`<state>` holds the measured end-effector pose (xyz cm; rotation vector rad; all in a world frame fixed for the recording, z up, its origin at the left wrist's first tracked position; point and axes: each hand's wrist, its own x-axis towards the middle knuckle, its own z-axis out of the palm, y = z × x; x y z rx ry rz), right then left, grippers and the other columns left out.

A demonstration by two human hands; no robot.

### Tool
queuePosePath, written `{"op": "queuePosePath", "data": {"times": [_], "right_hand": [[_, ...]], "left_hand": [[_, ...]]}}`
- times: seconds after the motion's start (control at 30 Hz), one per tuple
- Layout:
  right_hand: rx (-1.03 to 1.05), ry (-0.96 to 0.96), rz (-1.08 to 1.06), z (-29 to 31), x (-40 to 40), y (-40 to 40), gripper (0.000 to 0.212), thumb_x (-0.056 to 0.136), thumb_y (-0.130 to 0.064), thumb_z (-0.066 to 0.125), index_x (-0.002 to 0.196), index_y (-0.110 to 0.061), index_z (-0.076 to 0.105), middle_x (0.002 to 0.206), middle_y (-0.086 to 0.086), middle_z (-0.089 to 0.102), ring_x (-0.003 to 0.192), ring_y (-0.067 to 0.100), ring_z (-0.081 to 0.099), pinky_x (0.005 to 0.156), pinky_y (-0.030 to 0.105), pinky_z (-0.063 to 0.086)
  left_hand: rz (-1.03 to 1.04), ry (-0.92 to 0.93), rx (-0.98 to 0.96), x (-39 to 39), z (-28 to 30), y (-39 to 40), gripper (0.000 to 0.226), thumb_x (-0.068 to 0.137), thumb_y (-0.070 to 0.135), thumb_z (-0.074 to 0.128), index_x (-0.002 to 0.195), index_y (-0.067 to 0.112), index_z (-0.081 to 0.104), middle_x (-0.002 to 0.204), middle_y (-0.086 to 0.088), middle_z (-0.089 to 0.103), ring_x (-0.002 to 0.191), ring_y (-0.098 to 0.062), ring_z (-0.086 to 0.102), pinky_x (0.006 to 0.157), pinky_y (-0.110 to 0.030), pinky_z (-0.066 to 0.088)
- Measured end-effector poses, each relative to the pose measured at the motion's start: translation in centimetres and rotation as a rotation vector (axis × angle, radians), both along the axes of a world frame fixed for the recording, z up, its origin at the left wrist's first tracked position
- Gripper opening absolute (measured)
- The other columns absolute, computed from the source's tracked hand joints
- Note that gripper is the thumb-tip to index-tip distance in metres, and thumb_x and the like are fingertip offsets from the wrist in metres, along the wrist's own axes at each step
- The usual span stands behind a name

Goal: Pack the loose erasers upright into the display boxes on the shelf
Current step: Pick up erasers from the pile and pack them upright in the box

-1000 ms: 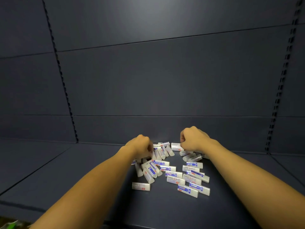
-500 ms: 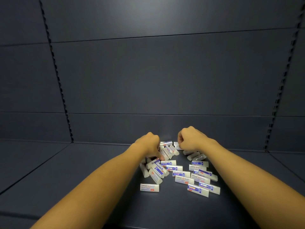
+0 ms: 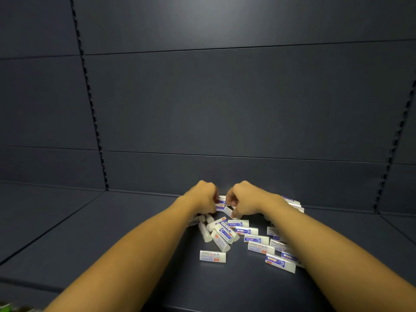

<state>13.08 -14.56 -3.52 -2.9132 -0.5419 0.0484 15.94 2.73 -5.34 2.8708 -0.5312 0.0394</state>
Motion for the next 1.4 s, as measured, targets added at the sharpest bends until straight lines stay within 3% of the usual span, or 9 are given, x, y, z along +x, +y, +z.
{"op": "queuePosePath", "data": {"times": [0.17,0.43,0.7,0.87,1.0,1.13,1.4], "right_hand": [[-0.012,0.011,-0.002,-0.5,0.3,0.6,0.028,0.077,-0.025,0.085,0.099,-0.019,0.069,0.089,-0.003,0.061,0.086,0.02,0.064,0.078,0.032,0.057],[-0.025,0.009,-0.066,-0.6,0.7,1.2,0.035,0.073,-0.034,0.088,0.095,-0.014,0.069,0.091,0.004,0.068,0.082,0.021,0.066,0.077,0.036,0.059],[-0.031,-0.007,-0.184,-0.8,0.3,3.1,0.028,0.08,-0.019,0.079,0.103,-0.006,0.068,0.095,0.011,0.067,0.079,0.025,0.069,0.076,0.039,0.063],[0.204,0.047,-0.299,0.0,0.0,2.6,0.017,0.07,-0.019,0.08,0.083,-0.008,0.075,0.075,0.008,0.073,0.065,0.021,0.072,0.064,0.034,0.063],[0.461,0.047,-0.402,1.0,-0.3,0.8,0.02,0.064,-0.023,0.082,0.079,-0.01,0.078,0.079,0.001,0.076,0.074,0.015,0.071,0.065,0.028,0.059],[0.649,0.122,-0.43,1.7,-1.4,-1.4,0.017,0.055,-0.017,0.079,0.069,-0.013,0.071,0.059,0.003,0.06,0.053,0.015,0.049,0.052,0.027,0.042],[0.86,0.099,-0.504,2.0,-5.5,-7.4,0.012,0.068,-0.006,0.081,0.073,-0.014,0.074,0.076,0.007,0.066,0.059,0.012,0.05,0.046,0.023,0.04]], "left_hand": [[-0.007,-0.038,0.023,-0.1,-0.7,0.4,0.029,0.078,0.027,0.083,0.103,0.019,0.073,0.101,-0.002,0.071,0.087,-0.02,0.067,0.082,-0.04,0.06],[0.014,-0.076,-0.004,0.0,0.1,1.9,0.024,0.082,0.024,0.08,0.105,0.019,0.074,0.102,-0.001,0.071,0.087,-0.02,0.066,0.082,-0.04,0.06],[0.021,-0.082,-0.042,-0.4,0.7,3.1,0.022,0.084,0.026,0.079,0.104,0.019,0.074,0.097,0.001,0.072,0.084,-0.017,0.066,0.08,-0.039,0.06],[0.022,-0.068,-0.071,-0.4,1.2,3.6,0.014,0.08,0.029,0.082,0.091,0.025,0.073,0.088,0.005,0.071,0.079,-0.016,0.068,0.077,-0.041,0.061],[0.013,-0.045,-0.125,-0.3,2.0,3.3,0.014,0.08,0.029,0.083,0.086,0.025,0.072,0.082,0.005,0.073,0.076,-0.013,0.07,0.077,-0.038,0.061],[-0.031,-0.004,-0.186,-0.1,2.4,1.9,0.012,0.083,0.025,0.081,0.09,0.021,0.072,0.083,0.002,0.074,0.073,-0.014,0.072,0.074,-0.037,0.063],[-0.247,-0.007,-0.245,-0.3,2.7,-4.3,0.019,0.079,0.03,0.085,0.093,0.022,0.075,0.087,0.006,0.071,0.08,-0.012,0.066,0.075,-0.031,0.058]]}}
